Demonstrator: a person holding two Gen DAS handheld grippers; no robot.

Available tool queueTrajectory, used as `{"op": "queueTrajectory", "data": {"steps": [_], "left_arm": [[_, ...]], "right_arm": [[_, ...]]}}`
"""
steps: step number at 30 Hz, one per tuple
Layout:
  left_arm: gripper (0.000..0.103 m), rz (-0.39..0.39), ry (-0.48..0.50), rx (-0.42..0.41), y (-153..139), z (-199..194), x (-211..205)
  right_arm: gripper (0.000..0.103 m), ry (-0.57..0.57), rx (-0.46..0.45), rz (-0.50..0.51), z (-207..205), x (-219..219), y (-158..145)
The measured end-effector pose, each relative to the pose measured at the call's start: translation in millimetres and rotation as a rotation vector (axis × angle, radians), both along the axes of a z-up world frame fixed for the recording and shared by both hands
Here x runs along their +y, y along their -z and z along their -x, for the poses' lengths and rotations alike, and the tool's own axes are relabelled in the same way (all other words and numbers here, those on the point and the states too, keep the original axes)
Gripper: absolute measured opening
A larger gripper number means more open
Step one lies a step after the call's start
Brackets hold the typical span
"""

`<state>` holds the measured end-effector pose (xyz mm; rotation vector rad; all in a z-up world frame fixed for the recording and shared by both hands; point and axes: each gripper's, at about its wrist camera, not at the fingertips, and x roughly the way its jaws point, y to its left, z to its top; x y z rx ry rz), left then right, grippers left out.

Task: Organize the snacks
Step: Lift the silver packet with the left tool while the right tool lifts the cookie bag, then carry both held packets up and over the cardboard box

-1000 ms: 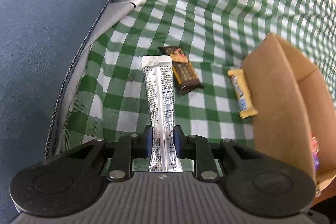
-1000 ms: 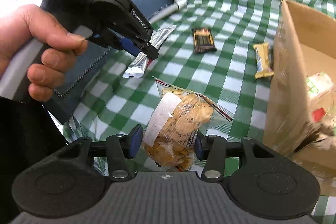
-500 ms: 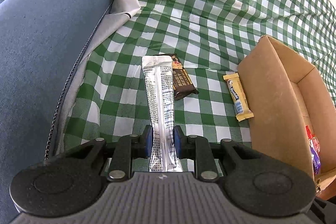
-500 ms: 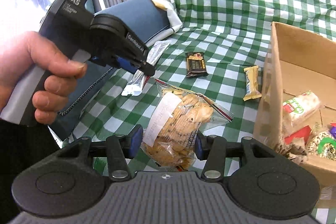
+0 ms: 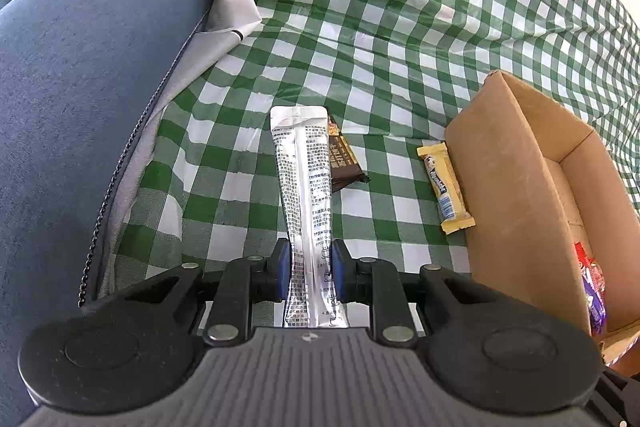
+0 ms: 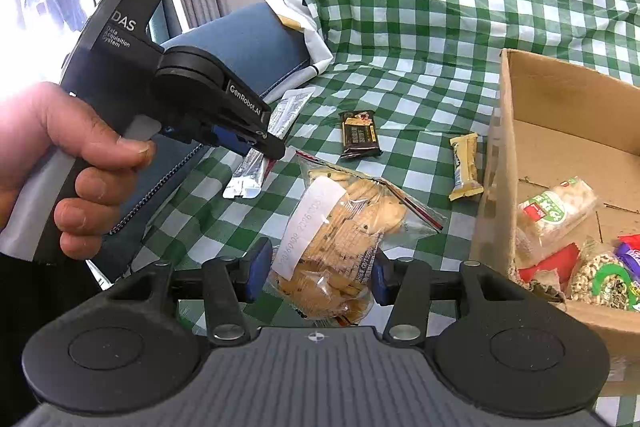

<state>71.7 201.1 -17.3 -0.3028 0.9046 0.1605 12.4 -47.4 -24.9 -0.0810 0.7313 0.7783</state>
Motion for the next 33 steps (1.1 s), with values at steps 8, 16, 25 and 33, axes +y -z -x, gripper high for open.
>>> {"op": "queueTrajectory", "data": {"steps": [8,16,25,33], "left_arm": [[0.023,0.015,-0.011,-0.042,-4.4,1.1,0.4],[0.023,0.028,-0.029,-0.131,-19.4,2.7,-4.9],[0.023,-0.011,-0.002,-0.232,-32.5,2.8,-27.6],[0.023,-0.014,0.020,-0.324,-42.8,-0.9,-44.9]], "right_arm": [[0.051,0.020,-0.022,-0.015,0.1,-1.5,-2.6],[0.051,0.072,-0.137,-0.132,-13.0,-29.0,-64.4],[0.051,0.221,-0.266,-0.145,-50.0,-98.5,-75.5],[0.051,0.331,-0.239,-0.161,-56.7,-129.7,-57.2]]}}
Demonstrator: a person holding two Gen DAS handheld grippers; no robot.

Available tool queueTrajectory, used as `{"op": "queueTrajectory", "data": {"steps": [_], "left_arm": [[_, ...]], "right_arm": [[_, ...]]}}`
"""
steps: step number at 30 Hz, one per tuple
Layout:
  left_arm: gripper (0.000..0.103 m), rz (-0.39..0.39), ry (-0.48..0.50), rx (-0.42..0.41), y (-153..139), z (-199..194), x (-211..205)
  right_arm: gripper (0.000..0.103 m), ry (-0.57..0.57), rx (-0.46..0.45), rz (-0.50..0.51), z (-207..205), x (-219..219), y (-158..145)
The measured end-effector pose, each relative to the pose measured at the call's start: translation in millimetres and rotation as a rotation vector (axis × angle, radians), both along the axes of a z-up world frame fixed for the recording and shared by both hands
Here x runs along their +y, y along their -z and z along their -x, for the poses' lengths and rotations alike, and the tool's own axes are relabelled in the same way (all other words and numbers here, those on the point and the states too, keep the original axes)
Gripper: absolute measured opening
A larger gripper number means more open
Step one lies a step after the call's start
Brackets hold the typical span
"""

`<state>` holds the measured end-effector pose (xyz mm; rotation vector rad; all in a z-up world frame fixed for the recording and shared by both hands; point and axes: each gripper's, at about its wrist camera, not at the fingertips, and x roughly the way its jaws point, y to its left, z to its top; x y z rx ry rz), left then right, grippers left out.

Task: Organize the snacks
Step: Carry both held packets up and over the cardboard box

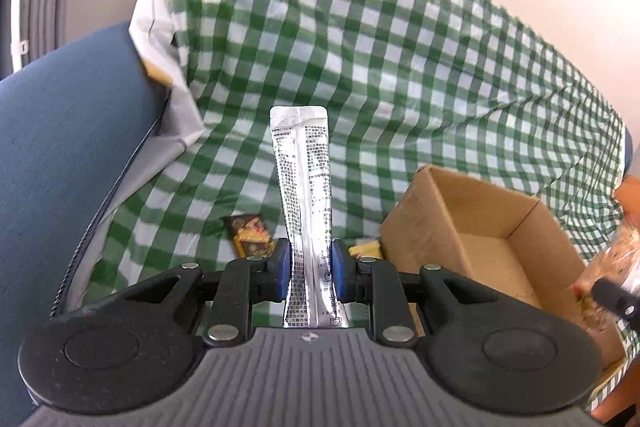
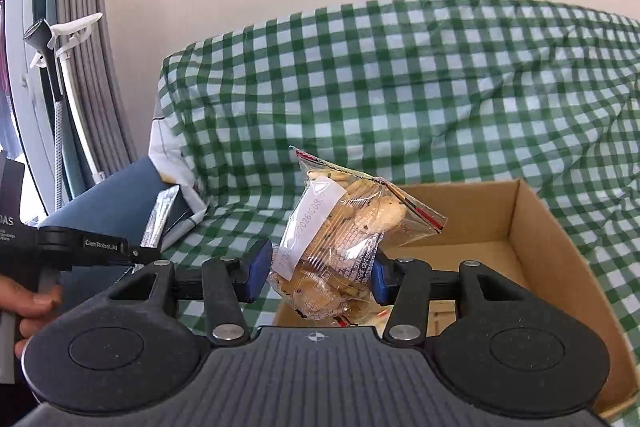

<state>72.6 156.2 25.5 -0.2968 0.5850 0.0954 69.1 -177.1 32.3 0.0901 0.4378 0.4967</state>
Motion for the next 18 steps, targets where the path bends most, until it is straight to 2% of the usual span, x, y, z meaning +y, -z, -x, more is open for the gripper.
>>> {"op": "queueTrajectory", "data": {"steps": [3,18], "left_arm": [[0.023,0.001,0.011,-0.026,-3.2,-1.9,-7.8],[0.023,-0.010,0.105,-0.103,-9.6,-8.6,-56.4]], "right_arm": [[0.051,0.020,0.022,-0.001,-3.0,-6.2,4.4],[0.051,0.131,0.007,0.001,-9.2,-30.8,5.8]]}}
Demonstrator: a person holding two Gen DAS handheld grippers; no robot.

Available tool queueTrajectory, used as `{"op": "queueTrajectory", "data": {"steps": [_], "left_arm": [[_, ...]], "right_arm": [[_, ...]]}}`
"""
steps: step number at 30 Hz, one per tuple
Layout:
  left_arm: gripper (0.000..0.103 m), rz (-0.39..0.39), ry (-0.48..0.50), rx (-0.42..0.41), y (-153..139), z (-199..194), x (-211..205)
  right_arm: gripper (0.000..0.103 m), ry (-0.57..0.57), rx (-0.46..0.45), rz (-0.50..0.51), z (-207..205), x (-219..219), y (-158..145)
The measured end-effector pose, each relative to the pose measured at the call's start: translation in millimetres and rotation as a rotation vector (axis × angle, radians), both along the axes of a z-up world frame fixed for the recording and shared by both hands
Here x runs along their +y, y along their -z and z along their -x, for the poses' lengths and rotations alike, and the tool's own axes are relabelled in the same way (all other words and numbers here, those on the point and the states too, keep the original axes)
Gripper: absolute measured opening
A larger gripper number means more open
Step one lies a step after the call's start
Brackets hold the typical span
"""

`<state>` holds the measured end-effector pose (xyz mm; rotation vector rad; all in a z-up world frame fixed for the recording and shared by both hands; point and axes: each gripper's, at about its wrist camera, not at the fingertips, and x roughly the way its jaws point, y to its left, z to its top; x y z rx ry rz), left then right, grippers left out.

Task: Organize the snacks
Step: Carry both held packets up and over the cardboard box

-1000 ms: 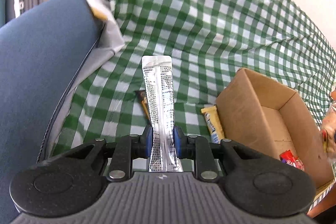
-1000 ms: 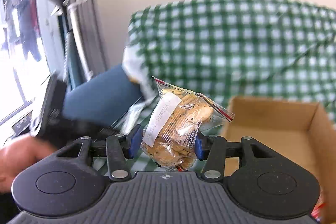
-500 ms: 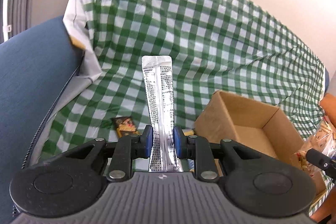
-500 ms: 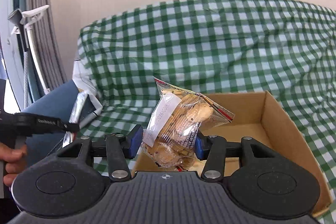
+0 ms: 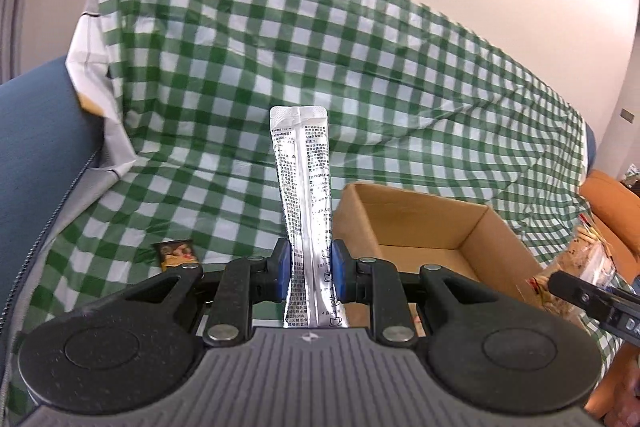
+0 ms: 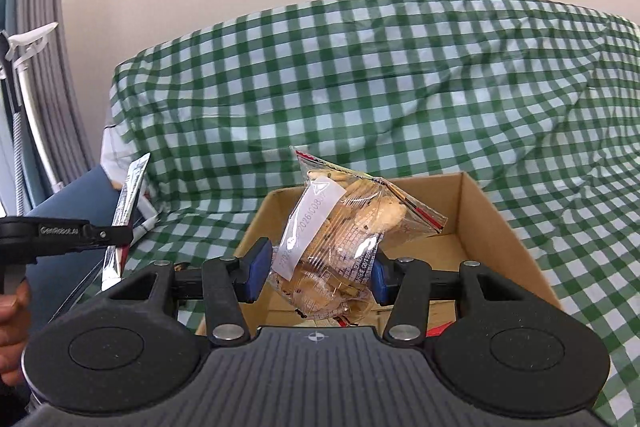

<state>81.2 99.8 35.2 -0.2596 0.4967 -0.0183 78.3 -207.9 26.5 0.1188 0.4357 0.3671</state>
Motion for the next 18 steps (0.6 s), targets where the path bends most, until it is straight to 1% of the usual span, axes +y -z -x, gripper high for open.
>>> {"op": "queueTrajectory", "data": {"steps": [11,18], "left_arm": [[0.023,-0.044,0.106,-0.091,-5.3,2.8,-36.1],[0.023,-0.069,0.177,-0.137,-5.2,5.4,-55.5]], "right_arm": [[0.051,0.142,-0.003,0.014,-9.3,-14.6,3.3],[0.051,0.217,-0.013,0.026,-6.5,-21.3,3.0]]}}
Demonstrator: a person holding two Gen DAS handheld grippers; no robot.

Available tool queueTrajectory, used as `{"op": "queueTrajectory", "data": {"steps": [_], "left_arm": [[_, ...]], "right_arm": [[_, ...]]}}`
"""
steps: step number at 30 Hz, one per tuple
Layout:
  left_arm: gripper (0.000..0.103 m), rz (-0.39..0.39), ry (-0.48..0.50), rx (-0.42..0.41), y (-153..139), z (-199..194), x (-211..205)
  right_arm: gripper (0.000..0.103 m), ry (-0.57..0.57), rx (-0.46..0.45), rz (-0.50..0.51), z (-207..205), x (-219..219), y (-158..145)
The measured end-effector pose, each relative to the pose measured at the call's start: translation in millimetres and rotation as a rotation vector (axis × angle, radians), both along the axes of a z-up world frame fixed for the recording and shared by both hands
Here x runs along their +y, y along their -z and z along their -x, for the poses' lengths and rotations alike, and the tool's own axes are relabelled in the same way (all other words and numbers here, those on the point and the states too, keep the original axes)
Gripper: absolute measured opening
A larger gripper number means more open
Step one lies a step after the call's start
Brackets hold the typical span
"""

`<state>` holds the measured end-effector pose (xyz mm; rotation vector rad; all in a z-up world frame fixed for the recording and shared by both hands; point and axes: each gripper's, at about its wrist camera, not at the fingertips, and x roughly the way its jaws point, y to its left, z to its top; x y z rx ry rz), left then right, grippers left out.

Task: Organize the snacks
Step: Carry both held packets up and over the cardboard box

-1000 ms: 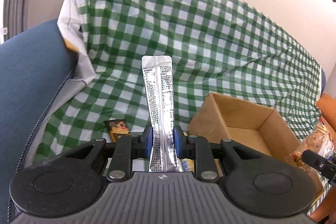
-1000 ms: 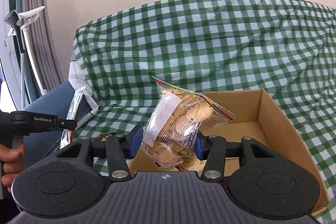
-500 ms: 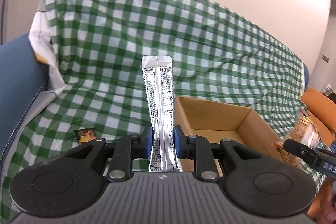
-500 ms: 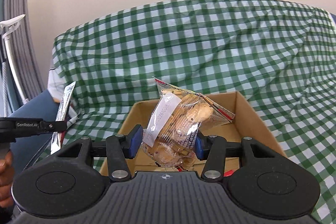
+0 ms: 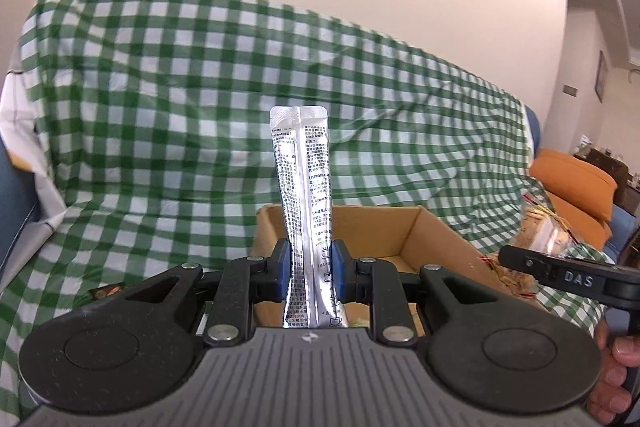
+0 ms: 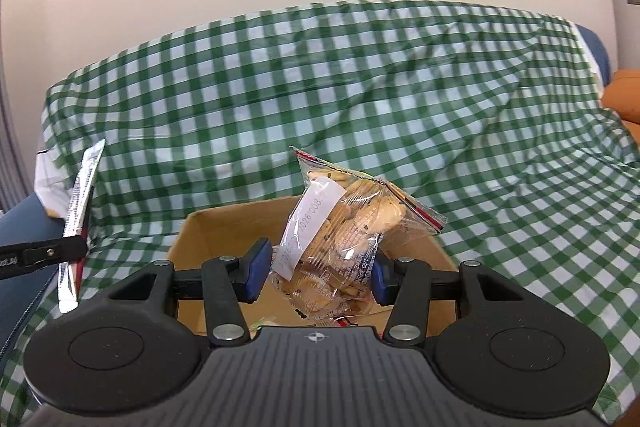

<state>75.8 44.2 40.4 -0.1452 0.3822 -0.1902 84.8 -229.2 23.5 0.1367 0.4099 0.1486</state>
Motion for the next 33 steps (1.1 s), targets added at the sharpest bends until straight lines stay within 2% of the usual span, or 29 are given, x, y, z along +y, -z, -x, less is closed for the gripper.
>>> {"op": "queueTrajectory", "data": {"steps": [14,33], "left_arm": [[0.023,-0.042,0.061,-0.027,4.9,-0.3,-16.6],[0.023,-0.066,0.161,-0.055,14.7,-0.8,-47.8]], "right_arm": [[0.051,0.035,-0.012,0.013,-0.8,-4.5,0.2],[0.051,0.084,-0.091,0.052,9.8,-1.7,-5.5]]}}
